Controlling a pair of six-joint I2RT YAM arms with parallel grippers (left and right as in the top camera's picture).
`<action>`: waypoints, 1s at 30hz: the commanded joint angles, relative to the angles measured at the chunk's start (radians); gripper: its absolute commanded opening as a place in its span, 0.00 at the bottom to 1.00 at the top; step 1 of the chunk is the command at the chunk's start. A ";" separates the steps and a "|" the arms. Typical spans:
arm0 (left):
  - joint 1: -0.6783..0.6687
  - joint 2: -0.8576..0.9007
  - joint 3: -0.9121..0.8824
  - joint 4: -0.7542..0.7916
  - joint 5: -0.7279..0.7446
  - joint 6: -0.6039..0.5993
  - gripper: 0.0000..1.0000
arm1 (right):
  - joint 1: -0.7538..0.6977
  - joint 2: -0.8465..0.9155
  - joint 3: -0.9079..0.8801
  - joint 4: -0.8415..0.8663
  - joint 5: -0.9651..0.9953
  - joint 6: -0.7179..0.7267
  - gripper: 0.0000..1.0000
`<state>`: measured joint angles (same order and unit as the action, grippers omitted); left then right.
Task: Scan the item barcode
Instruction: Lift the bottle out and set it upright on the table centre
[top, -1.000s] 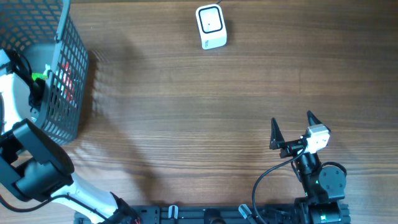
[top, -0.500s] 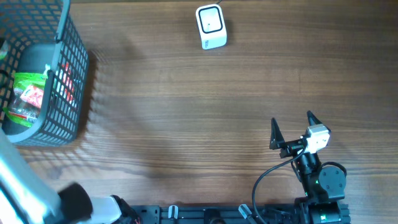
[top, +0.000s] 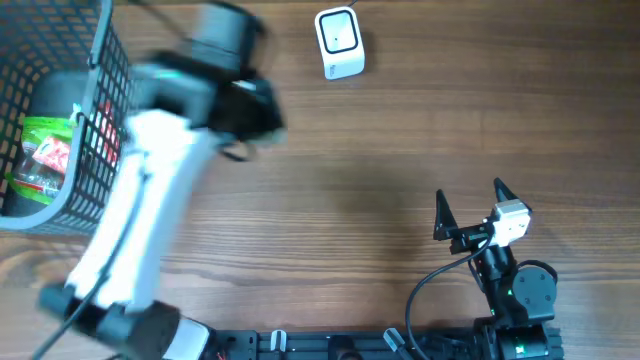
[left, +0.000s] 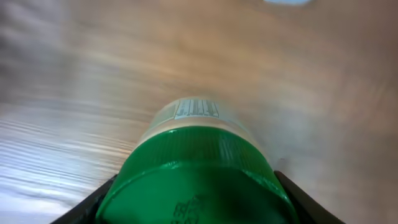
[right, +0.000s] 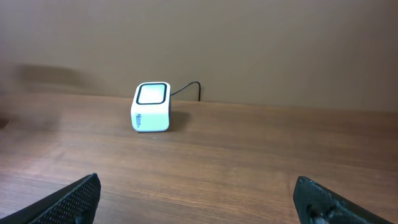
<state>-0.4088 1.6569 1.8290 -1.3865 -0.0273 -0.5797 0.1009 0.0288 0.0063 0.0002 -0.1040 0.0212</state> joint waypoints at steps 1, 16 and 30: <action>-0.156 0.100 -0.206 0.148 -0.004 -0.113 0.56 | -0.005 -0.005 -0.001 0.005 -0.002 0.008 1.00; -0.315 0.330 -0.365 0.435 0.023 -0.178 0.93 | -0.005 -0.005 -0.001 0.005 -0.002 0.007 1.00; 0.411 0.168 0.518 -0.069 -0.258 0.026 1.00 | -0.005 -0.005 -0.001 0.005 -0.002 0.008 1.00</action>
<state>-0.1761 1.8366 2.3184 -1.4338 -0.2119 -0.5800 0.1009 0.0288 0.0063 -0.0002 -0.1040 0.0212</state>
